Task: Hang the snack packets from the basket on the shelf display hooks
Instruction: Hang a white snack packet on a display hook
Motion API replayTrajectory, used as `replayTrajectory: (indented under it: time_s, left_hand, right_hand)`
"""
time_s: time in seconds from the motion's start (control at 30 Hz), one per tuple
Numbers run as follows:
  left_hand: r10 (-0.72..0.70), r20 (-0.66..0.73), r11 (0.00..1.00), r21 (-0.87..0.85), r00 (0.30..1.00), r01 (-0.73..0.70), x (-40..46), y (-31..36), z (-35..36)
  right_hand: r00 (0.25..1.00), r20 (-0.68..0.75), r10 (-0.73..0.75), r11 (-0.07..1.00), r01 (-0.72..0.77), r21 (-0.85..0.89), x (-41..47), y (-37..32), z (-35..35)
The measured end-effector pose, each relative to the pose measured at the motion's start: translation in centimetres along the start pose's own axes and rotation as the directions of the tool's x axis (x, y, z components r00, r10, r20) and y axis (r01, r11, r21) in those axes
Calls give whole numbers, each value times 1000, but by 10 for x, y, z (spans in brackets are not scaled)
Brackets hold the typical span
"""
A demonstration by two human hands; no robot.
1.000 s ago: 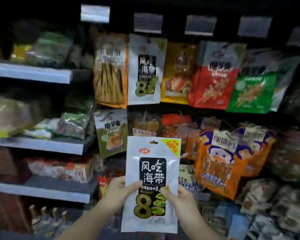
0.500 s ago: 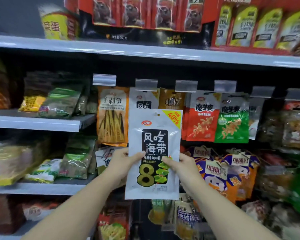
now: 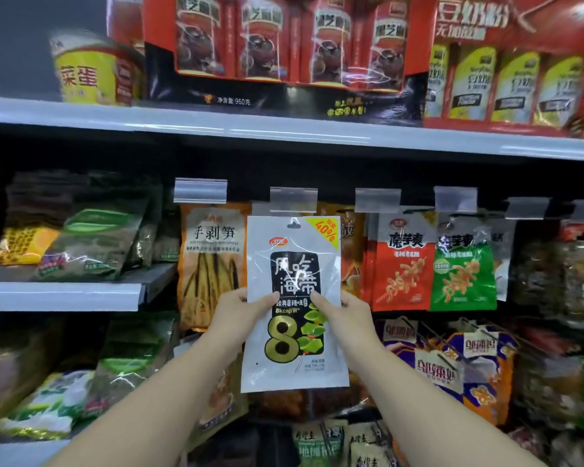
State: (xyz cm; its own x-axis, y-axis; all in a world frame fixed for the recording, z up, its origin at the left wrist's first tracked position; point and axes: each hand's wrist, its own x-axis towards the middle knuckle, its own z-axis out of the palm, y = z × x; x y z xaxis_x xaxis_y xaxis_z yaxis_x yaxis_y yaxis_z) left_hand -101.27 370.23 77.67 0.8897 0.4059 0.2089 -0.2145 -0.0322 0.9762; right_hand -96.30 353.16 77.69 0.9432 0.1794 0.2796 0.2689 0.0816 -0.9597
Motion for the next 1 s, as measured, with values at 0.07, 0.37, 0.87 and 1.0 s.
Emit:
replayTrajectory:
  time_s: [0.07, 0.37, 0.87, 1.0]
  left_hand:
    - [20, -2, 999, -29, 1000, -20, 9, 4, 3]
    - [79, -90, 997, -20, 993, -81, 33, 12, 11]
    - [77, -114, 997, 25, 991, -74, 59, 5, 7]
    - [79, -134, 997, 37, 988, -74, 75, 1, 7]
  right_hand:
    - [999, 18, -47, 999, 47, 10, 12, -6, 0]
    - [996, 66, -64, 998, 63, 29, 50, -6, 3]
    - [996, 91, -20, 999, 16, 42, 84, 15, 16]
    - [996, 84, -15, 999, 12, 35, 101, 22, 22]
